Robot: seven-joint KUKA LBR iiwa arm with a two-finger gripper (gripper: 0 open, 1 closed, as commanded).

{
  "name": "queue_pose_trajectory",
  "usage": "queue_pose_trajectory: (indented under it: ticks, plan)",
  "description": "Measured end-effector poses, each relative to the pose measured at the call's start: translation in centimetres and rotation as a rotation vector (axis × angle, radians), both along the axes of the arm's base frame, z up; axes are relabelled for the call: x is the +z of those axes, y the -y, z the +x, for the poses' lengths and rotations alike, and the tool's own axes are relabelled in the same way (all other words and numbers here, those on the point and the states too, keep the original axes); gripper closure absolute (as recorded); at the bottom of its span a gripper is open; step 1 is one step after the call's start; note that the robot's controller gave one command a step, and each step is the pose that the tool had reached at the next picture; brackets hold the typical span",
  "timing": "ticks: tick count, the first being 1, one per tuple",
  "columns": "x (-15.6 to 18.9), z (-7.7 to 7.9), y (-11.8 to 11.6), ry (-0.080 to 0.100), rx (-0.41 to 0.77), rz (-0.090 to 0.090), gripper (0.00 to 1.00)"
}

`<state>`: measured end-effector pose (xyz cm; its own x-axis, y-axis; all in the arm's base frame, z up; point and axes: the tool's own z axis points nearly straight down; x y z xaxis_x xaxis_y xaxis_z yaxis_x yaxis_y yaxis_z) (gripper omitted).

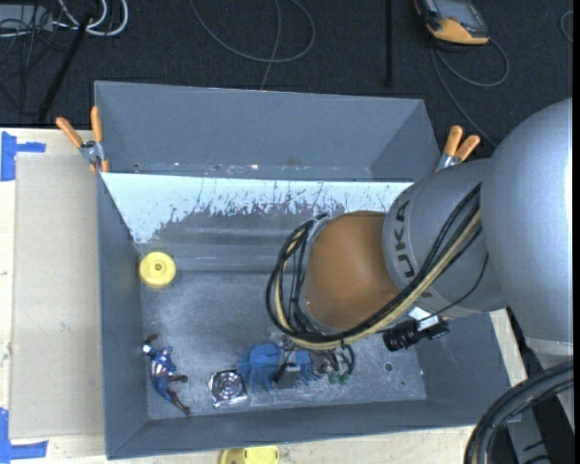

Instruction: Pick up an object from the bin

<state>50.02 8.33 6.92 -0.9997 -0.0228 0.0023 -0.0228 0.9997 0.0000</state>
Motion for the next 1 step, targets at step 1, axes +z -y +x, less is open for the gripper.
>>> queue_pose_trajectory:
  ticks: [1]
  plan:
    - [0.0,0.0,0.0,0.0,-0.001,0.0,1.0]
